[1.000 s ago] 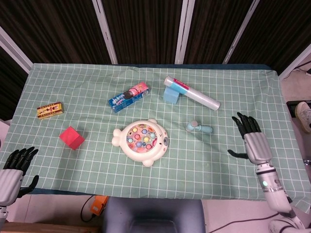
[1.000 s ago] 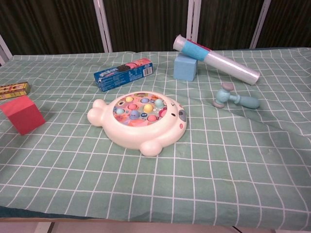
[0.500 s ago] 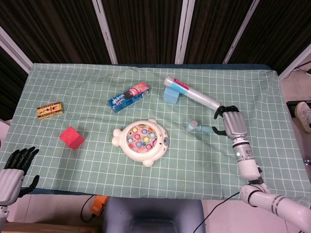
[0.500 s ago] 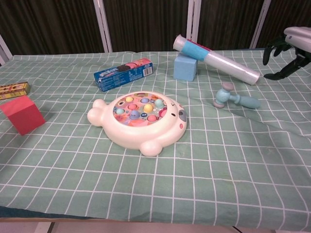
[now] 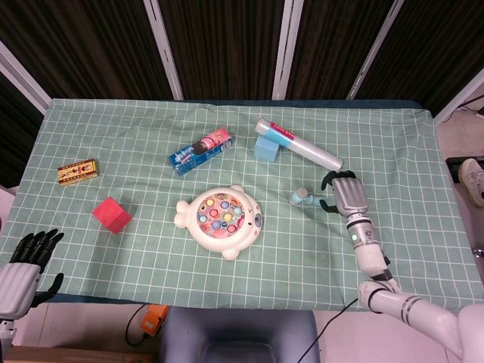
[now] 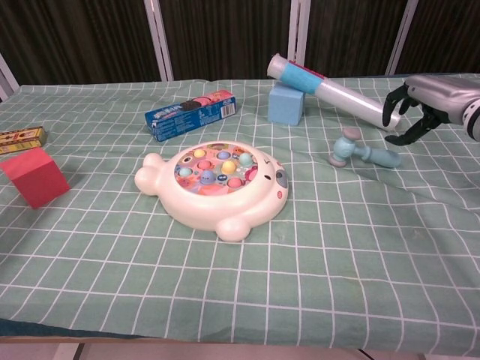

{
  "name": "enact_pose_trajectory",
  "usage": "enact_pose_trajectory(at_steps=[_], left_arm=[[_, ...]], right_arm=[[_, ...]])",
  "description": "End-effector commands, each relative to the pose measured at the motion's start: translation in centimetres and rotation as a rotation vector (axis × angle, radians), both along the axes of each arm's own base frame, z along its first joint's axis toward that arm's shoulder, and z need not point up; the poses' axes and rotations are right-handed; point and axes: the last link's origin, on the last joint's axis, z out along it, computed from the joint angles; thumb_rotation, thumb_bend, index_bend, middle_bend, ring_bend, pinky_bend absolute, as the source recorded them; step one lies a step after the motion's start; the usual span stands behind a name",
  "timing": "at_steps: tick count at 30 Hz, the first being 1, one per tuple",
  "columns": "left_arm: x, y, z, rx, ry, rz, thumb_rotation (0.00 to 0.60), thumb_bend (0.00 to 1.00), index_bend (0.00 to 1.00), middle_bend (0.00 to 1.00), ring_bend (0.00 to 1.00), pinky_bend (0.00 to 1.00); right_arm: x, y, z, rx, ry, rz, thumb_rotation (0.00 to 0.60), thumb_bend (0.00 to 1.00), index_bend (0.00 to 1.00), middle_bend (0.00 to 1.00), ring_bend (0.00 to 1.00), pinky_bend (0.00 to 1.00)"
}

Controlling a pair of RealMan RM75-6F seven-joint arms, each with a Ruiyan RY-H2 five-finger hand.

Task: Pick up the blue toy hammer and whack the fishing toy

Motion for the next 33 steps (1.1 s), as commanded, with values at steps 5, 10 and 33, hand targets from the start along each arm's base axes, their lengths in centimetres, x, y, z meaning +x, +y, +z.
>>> enact_pose_trajectory(at_steps=[5,10,33], left_arm=[[0.0,0.0,0.1,0.002,-0.001,0.001,0.6,0.41,0.0,0.06,0.02,0.08],[0.0,0.0,0.0,-0.001,0.0,0.001,0.6,0.41,0.0,0.06,0.02,0.08],[0.0,-0.1,0.2,0.005,-0.006,-0.002,0.6,0.42,0.0,0.06,0.02,0.08]], right_arm=[[0.2,-0.1,-1.3,0.021,0.015,-0.008,0.6,0.45,0.57,0.42,0.32,0.33],[0.3,-0.5,-1.9,0.02,0.011,-0.023,0.6,0.45,0.57,0.42,0.32,0.33],[1.2,-1.2,-4.1,0.028,0.025,-0.024,0.6,0.48,0.6,0.42,0.32,0.33]])
